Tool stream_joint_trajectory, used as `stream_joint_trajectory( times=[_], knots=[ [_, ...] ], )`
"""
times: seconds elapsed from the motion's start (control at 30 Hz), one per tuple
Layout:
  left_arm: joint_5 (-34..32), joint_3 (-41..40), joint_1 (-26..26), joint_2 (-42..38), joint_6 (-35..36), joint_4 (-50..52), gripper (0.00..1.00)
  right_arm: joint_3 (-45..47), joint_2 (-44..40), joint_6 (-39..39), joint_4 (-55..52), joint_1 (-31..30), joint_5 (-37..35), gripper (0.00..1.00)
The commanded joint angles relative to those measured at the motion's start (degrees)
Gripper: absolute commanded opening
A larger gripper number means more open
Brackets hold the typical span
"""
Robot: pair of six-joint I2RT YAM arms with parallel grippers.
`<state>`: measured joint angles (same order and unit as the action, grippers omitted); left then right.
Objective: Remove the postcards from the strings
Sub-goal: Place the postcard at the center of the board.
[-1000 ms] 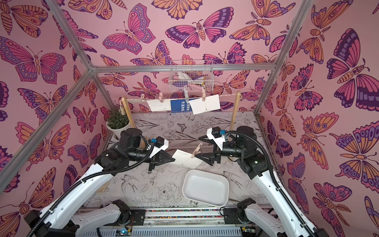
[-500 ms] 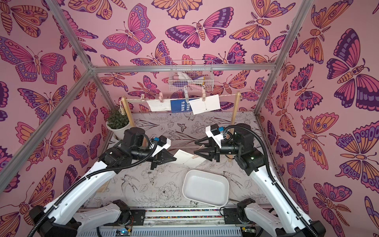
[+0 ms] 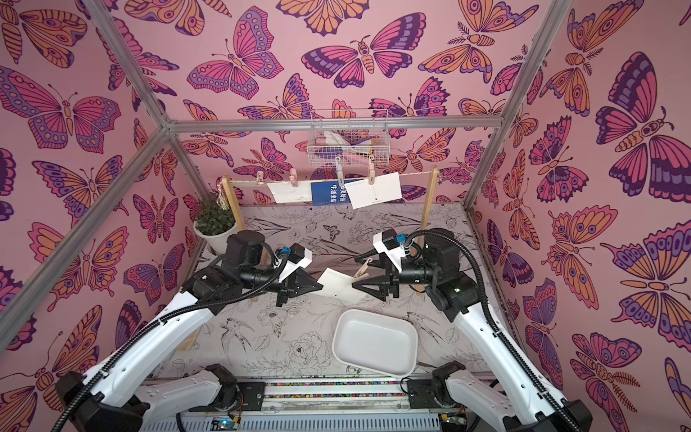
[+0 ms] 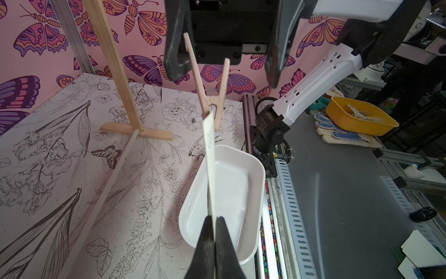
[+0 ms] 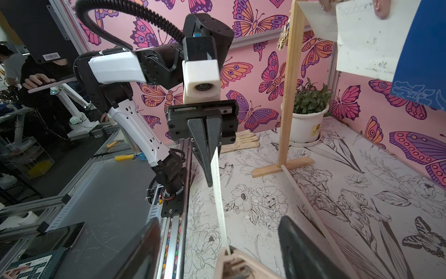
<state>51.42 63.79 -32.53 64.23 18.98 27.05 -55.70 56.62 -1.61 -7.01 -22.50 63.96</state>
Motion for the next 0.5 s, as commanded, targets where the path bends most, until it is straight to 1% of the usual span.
stream_joint_trajectory(
  times=[0.0,0.23,0.4,0.47],
  knots=[
    [0.7,-0.4,0.5,-0.8,-0.7,-1.8,0.0,-0.1,0.3,0.1,0.7,-0.8,1.2,0.72],
    [-0.2,-1.0,0.6,-1.1,-1.3,-2.6,0.0,-0.1,0.0,0.2,1.0,-1.0,1.3,0.5],
    [0.7,-0.9,0.5,-0.5,-2.8,-3.7,0.0,0.2,-0.4,0.2,1.7,-1.1,1.2,0.35],
    [1.1,-0.8,0.6,-0.2,-3.2,-3.8,0.0,0.2,-0.5,0.4,2.0,-1.1,1.1,0.35]
  ],
)
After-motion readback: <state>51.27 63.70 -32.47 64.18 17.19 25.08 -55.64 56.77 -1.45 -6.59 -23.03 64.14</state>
